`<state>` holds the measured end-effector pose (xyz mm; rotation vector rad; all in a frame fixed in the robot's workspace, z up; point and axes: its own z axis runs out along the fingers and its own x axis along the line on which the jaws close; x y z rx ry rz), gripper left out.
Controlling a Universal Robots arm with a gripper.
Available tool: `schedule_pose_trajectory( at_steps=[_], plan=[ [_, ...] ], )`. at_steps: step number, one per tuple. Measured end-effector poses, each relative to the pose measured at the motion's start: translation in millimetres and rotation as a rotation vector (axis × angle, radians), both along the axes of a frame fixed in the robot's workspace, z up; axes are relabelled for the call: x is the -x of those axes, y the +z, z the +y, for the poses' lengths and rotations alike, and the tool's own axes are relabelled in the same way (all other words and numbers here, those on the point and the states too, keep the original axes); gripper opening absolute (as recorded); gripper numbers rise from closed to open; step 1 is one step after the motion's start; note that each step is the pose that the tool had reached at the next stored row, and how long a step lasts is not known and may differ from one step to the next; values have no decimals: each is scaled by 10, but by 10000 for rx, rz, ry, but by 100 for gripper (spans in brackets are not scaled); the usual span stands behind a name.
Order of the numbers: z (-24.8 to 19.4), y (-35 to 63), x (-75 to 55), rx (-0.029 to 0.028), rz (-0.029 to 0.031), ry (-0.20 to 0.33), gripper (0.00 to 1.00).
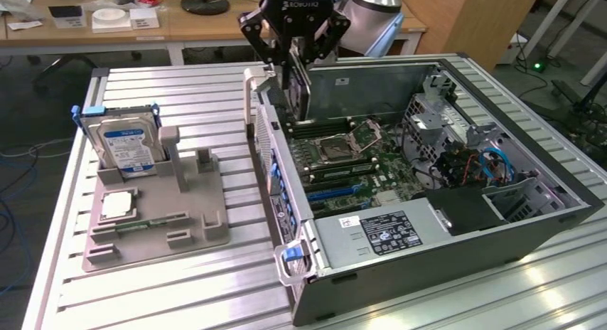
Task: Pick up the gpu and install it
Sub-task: 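Pick up the gpu and move the gpu toward the slot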
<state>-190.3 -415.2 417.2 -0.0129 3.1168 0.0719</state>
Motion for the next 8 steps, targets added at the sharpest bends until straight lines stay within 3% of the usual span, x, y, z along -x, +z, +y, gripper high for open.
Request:
schedule_pose_trajectory(
  at_steps=[8],
  plan=[
    [0, 0, -143, 0, 0, 0, 28]
  ],
)
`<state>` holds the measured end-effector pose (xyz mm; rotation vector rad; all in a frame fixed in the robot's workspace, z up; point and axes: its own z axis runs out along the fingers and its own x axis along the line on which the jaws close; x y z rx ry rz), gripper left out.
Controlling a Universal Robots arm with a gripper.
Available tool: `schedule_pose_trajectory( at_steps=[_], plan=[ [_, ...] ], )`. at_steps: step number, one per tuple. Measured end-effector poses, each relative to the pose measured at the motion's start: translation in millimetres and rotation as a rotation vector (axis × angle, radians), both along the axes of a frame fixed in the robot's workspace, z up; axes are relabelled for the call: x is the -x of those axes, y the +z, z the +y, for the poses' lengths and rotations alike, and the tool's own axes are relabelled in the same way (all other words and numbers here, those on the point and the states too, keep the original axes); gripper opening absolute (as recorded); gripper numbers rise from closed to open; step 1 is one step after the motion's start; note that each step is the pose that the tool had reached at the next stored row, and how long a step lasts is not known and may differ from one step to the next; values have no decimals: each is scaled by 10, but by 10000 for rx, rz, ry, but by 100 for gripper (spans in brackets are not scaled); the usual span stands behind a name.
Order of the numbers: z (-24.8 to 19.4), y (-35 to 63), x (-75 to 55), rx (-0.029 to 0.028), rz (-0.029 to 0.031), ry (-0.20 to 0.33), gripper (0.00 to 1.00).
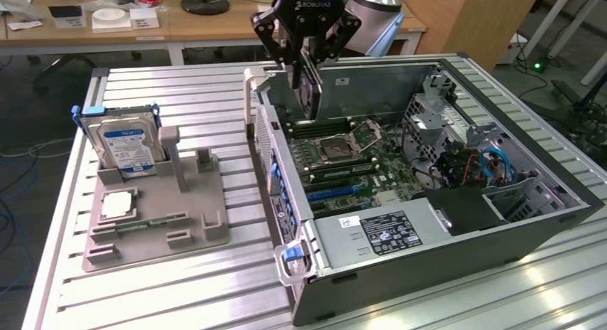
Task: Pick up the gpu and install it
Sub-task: 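Pick up the gpu and move the gpu toward the slot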
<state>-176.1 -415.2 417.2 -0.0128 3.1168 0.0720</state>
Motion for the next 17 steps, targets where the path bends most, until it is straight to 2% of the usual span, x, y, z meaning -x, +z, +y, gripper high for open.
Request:
schedule_pose_trajectory(
  at_steps=[17],
  plan=[
    [0, 0, -323, 0, -1, 1, 28]
  ],
)
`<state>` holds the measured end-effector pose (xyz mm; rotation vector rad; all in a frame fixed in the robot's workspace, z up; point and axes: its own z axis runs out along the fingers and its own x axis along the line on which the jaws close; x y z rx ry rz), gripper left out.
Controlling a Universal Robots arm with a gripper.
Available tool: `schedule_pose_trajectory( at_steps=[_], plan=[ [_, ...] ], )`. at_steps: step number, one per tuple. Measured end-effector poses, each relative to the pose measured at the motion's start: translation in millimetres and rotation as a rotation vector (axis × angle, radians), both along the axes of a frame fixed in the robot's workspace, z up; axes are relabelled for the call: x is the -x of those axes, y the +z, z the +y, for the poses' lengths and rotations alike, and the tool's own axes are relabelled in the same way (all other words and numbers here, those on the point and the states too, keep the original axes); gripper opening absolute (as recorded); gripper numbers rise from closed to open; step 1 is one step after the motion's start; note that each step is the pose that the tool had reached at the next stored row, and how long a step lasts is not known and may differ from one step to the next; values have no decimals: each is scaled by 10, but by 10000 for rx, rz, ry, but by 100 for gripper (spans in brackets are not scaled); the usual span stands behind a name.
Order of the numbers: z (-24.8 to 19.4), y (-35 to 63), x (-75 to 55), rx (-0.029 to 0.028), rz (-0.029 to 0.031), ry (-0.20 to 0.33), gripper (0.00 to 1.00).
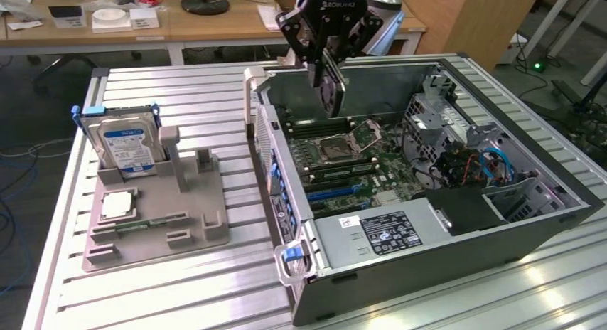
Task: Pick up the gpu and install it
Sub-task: 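Pick up the gpu and move the gpu toward the slot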
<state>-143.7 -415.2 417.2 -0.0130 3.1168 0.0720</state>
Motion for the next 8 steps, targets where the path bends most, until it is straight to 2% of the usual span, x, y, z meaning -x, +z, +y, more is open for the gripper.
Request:
schedule_pose_trajectory(
  at_steps=[8],
  plan=[
    [0, 0, -186, 1, 1, -2, 28]
  ],
)
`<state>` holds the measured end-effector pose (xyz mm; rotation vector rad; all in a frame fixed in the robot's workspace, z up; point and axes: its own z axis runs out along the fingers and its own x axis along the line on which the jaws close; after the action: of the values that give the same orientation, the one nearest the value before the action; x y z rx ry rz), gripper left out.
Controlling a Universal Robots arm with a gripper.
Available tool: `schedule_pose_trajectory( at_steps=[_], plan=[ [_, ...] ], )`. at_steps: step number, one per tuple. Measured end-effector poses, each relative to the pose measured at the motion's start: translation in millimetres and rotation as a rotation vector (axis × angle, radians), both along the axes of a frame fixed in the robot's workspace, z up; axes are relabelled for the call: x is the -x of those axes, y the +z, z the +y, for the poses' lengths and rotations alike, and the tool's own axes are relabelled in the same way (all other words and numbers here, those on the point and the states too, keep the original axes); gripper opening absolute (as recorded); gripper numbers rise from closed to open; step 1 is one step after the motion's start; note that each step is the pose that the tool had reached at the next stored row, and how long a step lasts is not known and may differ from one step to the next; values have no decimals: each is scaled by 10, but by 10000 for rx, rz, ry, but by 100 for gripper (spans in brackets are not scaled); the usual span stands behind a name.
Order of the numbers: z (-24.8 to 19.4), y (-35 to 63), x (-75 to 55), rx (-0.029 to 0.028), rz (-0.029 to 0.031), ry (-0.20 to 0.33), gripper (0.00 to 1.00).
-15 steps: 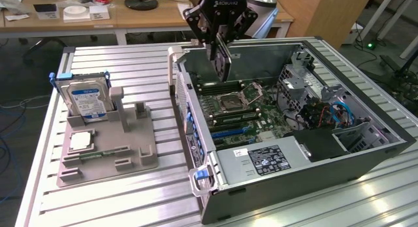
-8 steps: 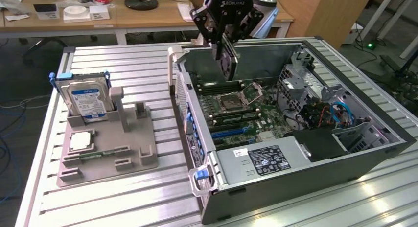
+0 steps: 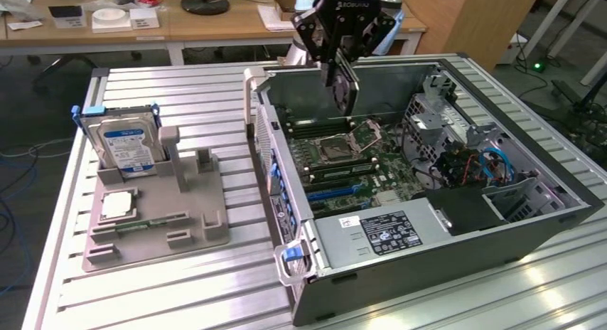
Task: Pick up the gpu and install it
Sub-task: 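Pick up the gpu and move the gpu toward the slot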
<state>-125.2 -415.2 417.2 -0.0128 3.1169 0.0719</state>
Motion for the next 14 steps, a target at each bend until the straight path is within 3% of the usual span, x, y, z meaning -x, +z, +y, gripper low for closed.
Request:
schedule_pose_trajectory(
  at_steps=[14],
  plan=[
    [0, 0, -362, -1, 0, -1, 28]
  ],
)
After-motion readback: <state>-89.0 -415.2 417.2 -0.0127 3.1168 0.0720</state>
